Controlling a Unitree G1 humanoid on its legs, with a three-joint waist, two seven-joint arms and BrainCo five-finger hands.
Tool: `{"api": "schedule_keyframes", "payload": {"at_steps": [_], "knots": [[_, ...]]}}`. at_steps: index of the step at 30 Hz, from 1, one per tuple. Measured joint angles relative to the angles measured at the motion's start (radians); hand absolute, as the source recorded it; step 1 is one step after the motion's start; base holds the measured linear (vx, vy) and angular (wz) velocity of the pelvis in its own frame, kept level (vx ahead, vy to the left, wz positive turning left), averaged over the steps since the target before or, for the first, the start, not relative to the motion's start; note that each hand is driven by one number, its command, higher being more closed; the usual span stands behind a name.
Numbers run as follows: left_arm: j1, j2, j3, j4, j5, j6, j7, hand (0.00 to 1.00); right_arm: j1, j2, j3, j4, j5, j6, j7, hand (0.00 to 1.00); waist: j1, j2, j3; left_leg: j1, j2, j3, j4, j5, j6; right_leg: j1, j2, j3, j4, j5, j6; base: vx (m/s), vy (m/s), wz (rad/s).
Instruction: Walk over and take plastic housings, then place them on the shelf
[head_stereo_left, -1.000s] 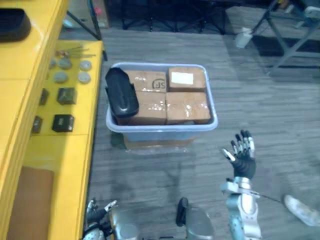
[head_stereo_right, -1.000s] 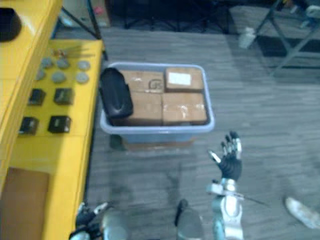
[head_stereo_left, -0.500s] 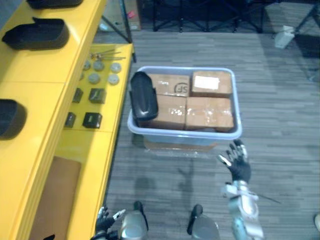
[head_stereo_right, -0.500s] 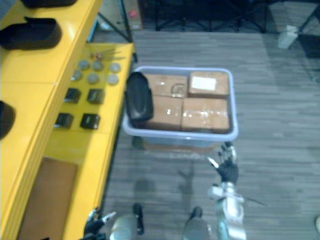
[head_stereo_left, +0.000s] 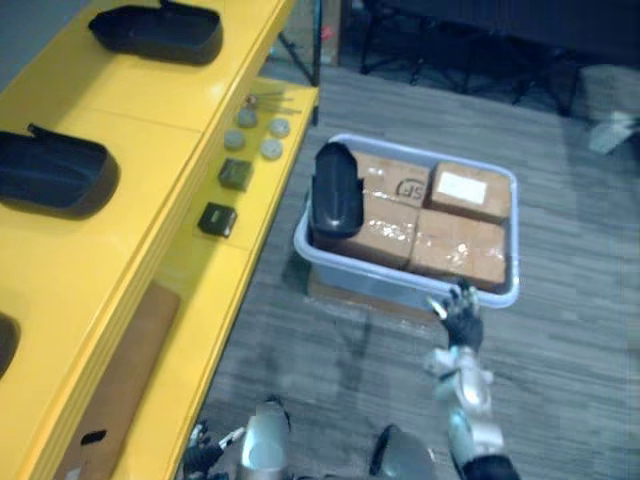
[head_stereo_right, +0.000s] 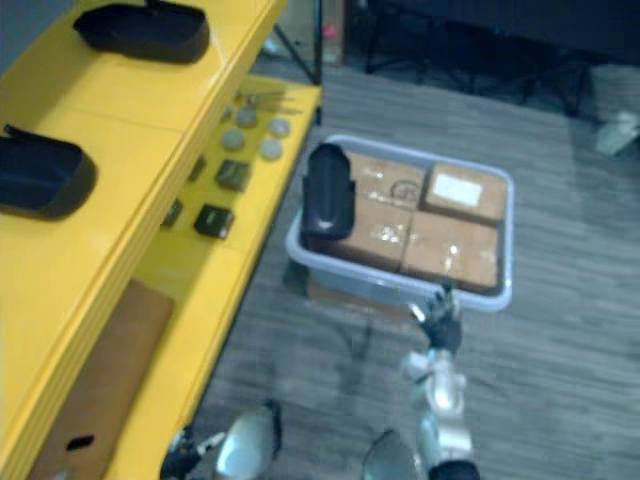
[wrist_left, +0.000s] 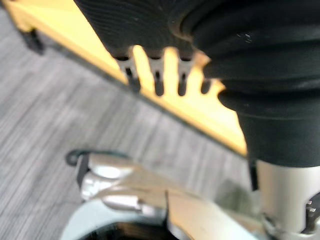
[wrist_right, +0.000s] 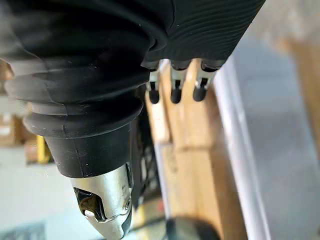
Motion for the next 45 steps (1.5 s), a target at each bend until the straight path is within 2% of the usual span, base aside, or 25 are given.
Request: {"api": "schedule_keyframes", "payload": {"at_steps": [2,3,4,6,7,8,9,10,11,12,13,15,17,18,20,21,23,27,32,34,36,39,40,43,45], "knots": [[-0.034,0.001,0.018,0.005,-0.021,-0.002,0.002,0.0,-0.005,-0.001,0.0,-0.002,-0.025,0.001,0.009,0.0,-0.014,0.004,0.0,0.011,0.046,-0.003,-0.006,-0.009,-0.025,-0.056,0.055,0.047,-0.077,0.005,0.006,0.04,-0.155,-0.14],[-0.04,0.002,0.02,0.006,-0.04,-0.002,0.001,0.0,-0.004,-0.001,0.0,-0.002,-0.033,0.002,0.011,0.0,-0.015,0.005,0.0,0.021,0.057,-0.004,-0.01,-0.013,-0.032,-0.069,0.065,0.065,-0.1,0.013,0.014,0.07,-0.271,-0.02],[-0.046,0.002,0.029,0.007,-0.068,-0.001,0.002,0.0,0.004,-0.001,-0.002,-0.006,-0.039,0.009,0.023,0.0,-0.025,0.003,-0.001,0.04,0.073,-0.016,-0.016,-0.017,-0.059,-0.078,0.082,0.11,-0.158,0.045,0.033,0.05,-0.261,0.2],[-0.06,0.001,0.036,0.02,-0.088,-0.001,0.004,0.0,0.028,-0.011,-0.012,-0.02,-0.04,0.017,0.04,0.0,-0.054,0.002,-0.02,0.053,0.088,-0.073,-0.037,-0.018,-0.1,-0.067,0.117,0.152,-0.134,0.147,0.061,0.12,-0.327,0.65],[-0.056,-0.015,0.03,0.025,-0.093,-0.001,0.003,0.0,0.042,-0.023,-0.033,-0.043,-0.04,0.02,0.051,0.0,-0.059,0.04,-0.042,0.054,0.114,-0.102,-0.085,-0.007,-0.12,-0.087,0.154,0.183,-0.081,0.101,0.05,0.13,-0.213,0.62],[-0.057,-0.021,0.028,0.026,-0.093,0.0,0.004,0.0,0.046,-0.028,-0.041,-0.055,-0.039,0.02,0.052,0.0,-0.063,0.035,-0.052,0.058,0.12,-0.109,-0.101,0.002,-0.124,-0.096,0.159,0.177,-0.056,0.082,0.043,0.2,-0.26,0.49],[-0.057,-0.04,0.028,0.027,-0.101,0.006,0.012,0.0,0.06,-0.041,-0.072,-0.091,-0.035,0.023,0.055,0.0,-0.071,0.051,-0.058,0.077,0.13,-0.116,-0.147,0.043,-0.116,-0.128,0.158,0.149,0.029,0.014,0.025,0.21,-0.299,0.53],[-0.056,-0.054,0.028,0.036,-0.121,0.006,0.014,0.0,0.064,-0.053,-0.099,-0.107,-0.022,0.039,0.072,0.0,-0.077,0.055,-0.058,0.072,0.129,-0.136,-0.143,0.082,-0.081,-0.128,0.157,0.127,0.076,-0.018,0.007,0.24,-0.363,0.57],[-0.051,-0.06,0.028,0.04,-0.124,0.006,0.013,0.0,0.065,-0.058,-0.109,-0.107,-0.017,0.045,0.082,0.0,-0.08,0.059,-0.059,0.067,0.131,-0.147,-0.129,0.101,-0.059,-0.121,0.157,0.121,0.083,-0.026,-0.003,0.18,-0.303,0.5],[-0.041,-0.066,0.033,0.04,-0.123,-0.001,0.012,0.0,0.072,-0.065,-0.12,-0.109,-0.016,0.053,0.106,0.0,-0.082,0.063,-0.061,0.046,0.135,-0.158,-0.093,0.138,-0.008,-0.095,0.163,0.101,0.078,-0.035,-0.019,0.16,-0.299,0.5],[-0.035,-0.067,0.034,0.039,-0.122,-0.011,0.013,0.0,0.083,-0.069,-0.123,-0.11,-0.011,0.054,0.133,0.0,-0.084,0.063,-0.062,0.025,0.136,-0.157,-0.056,0.18,0.017,-0.062,0.163,0.079,0.055,-0.042,-0.032,0.15,-0.293,0.51],[-0.031,-0.076,0.033,0.037,-0.121,-0.023,0.012,0.0,0.118,-0.072,-0.132,-0.124,0.001,0.053,0.162,0.0,-0.085,0.067,-0.063,-0.019,0.128,-0.125,0.019,0.192,0.01,-0.01,0.158,0.04,0.005,-0.045,-0.043,0.13,-0.229,0.56],[-0.021,-0.08,0.025,0.019,-0.113,-0.025,0.007,0.0,0.155,-0.066,-0.146,-0.155,-0.001,0.046,0.177,0.0,-0.088,0.078,-0.068,-0.051,0.109,-0.039,0.048,0.187,0.02,0.034,0.145,-0.002,-0.04,-0.045,-0.046,0.1,-0.09,0.62],[-0.016,-0.08,0.018,0.004,-0.112,-0.025,0.0,0.0,0.179,-0.061,-0.146,-0.158,-0.008,0.029,0.175,0.0,-0.091,0.076,-0.068,-0.048,0.102,0.019,0.022,0.189,0.021,0.059,0.13,-0.033,-0.059,-0.045,-0.046,0.1,0.028,0.84],[-0.018,-0.08,-0.005,-0.016,-0.104,-0.026,-0.009,0.0,0.196,-0.051,-0.148,-0.163,-0.007,0.011,0.154,0.0,-0.096,0.078,-0.07,-0.037,0.072,0.064,-0.078,0.2,0.009,0.075,0.105,-0.07,-0.08,-0.037,-0.032,0.09,0.086,0.75],[-0.022,-0.082,-0.014,-0.019,-0.093,-0.029,-0.017,0.0,0.183,-0.052,-0.154,-0.163,-0.008,0.009,0.132,0.0,-0.09,0.085,-0.071,-0.003,0.046,0.079,-0.167,0.213,-0.015,0.074,0.095,-0.075,-0.094,-0.024,-0.011,0.07,0.119,0.36],[-0.03,-0.082,-0.022,-0.019,-0.077,-0.028,-0.021,0.0,0.151,-0.036,-0.154,-0.161,-0.033,0.007,0.086,0.0,-0.09,0.087,-0.071,0.026,0.015,0.078,-0.249,0.226,-0.035,0.089,0.077,-0.093,-0.14,0.005,0.017,0.05,0.19,0.3],[-0.062,-0.05,-0.077,-0.029,-0.079,-0.011,-0.021,0.0,0.025,-0.032,-0.15,-0.082,-0.047,-0.016,-0.018,0.0,-0.061,0.072,-0.052,0.016,-0.051,0.067,-0.264,0.228,-0.031,0.111,0.033,-0.094,-0.211,0.067,0.056,0.0,0.195,0.17],[-0.114,-0.04,-0.092,-0.039,-0.119,-0.012,-0.007,0.0,-0.195,-0.063,-0.253,0.091,-0.023,-0.029,-0.149,0.0,-0.055,0.071,0.028,-0.067,-0.102,-0.03,-0.242,0.245,-0.005,0.107,0.012,-0.144,-0.217,0.069,0.06,-0.09,0.097,0.6],[-0.145,-0.041,-0.093,-0.044,-0.126,-0.014,-0.005,0.0,-0.38,-0.155,-0.329,0.233,0.004,-0.021,-0.214,0.0,-0.032,0.087,0.082,-0.113,-0.117,-0.076,-0.24,0.272,0.001,0.089,0.009,-0.176,-0.201,0.069,0.06,-0.16,0.039,0.6],[-0.147,-0.04,-0.093,-0.043,-0.129,-0.028,-0.006,0.0,-0.516,-0.25,-0.353,0.339,0.01,0.003,-0.239,0.0,-0.014,0.106,0.095,-0.151,-0.127,-0.105,-0.243,0.292,0.006,0.058,0.005,-0.18,-0.184,0.069,0.06,-0.12,0.037,0.47],[-0.146,-0.04,-0.093,-0.024,-0.157,-0.033,-0.012,0.0,-0.678,-0.378,-0.362,0.474,0.045,0.054,-0.255,0.0,0.022,0.133,0.11,-0.18,-0.142,-0.136,-0.255,0.315,0.01,0.033,-0.002,-0.182,-0.165,0.067,0.058,-0.06,0.036,0.37],[-0.147,-0.04,-0.095,-0.011,-0.157,-0.033,-0.013,0.0,-0.728,-0.417,-0.362,0.525,0.047,0.068,-0.256,0.0,0.021,0.143,0.115,-0.193,-0.152,-0.156,-0.256,0.325,0.012,0.033,-0.005,-0.182,-0.159,0.062,0.059,-0.05,0.035,0.51],[-0.145,-0.04,-0.105,0.023,-0.158,-0.031,-0.022,0.0,-0.807,-0.47,-0.354,0.619,0.087,0.11,-0.248,0.0,0.044,0.146,0.117,-0.217,-0.156,-0.166,-0.251,0.331,0.014,0.005,-0.015,-0.181,-0.129,0.048,0.054,-0.03,0.015,0.26],[-0.145,-0.04,-0.123,0.035,-0.164,-0.031,-0.034,0.0,-0.857,-0.518,-0.331,0.685,0.108,0.144,-0.227,0.0,0.058,0.161,0.13,-0.235,-0.162,-0.188,-0.236,0.331,0.014,-0.001,-0.017,-0.18,-0.116,0.047,0.051,-0.02,0.015,0.18]]}}
